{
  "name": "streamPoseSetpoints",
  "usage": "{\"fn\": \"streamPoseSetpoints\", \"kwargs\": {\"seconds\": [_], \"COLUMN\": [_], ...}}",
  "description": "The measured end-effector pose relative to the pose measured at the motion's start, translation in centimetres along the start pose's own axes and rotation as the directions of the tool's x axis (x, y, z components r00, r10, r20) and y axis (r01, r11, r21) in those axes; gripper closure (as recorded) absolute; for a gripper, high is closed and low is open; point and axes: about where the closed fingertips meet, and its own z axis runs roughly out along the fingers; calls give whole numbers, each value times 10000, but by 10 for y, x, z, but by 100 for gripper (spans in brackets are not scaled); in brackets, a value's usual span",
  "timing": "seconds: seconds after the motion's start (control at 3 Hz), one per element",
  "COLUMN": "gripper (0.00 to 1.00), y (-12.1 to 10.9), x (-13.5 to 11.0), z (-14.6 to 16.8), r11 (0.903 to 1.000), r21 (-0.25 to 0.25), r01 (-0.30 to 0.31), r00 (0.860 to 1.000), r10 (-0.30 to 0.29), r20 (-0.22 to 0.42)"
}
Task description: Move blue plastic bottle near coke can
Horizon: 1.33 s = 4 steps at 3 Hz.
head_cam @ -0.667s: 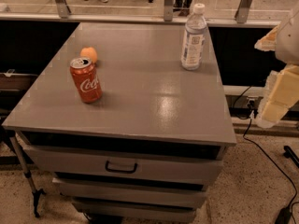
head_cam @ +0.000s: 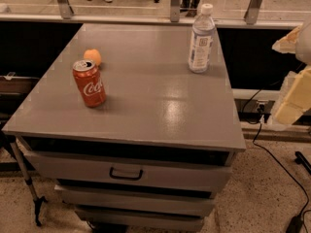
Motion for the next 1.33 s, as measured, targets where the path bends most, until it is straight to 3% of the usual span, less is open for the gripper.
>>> {"fn": "streamPoseSetpoints", "kwargs": {"seconds": [0.33,0.67,1.0,1.33], "gripper": [0,0,0,0], "y": [2,7,18,17], "x": [25,59,78,77], "z": [-2,2,6,3], "r11": [9867,9372,8740,7964], "r21": [209,471,708,950], "r01": [-1613,-3457,-4807,-5973], "r00": [9790,9017,8001,6822], "r10": [1573,3178,4041,4422], "r20": [1301,2932,4434,5824]}}
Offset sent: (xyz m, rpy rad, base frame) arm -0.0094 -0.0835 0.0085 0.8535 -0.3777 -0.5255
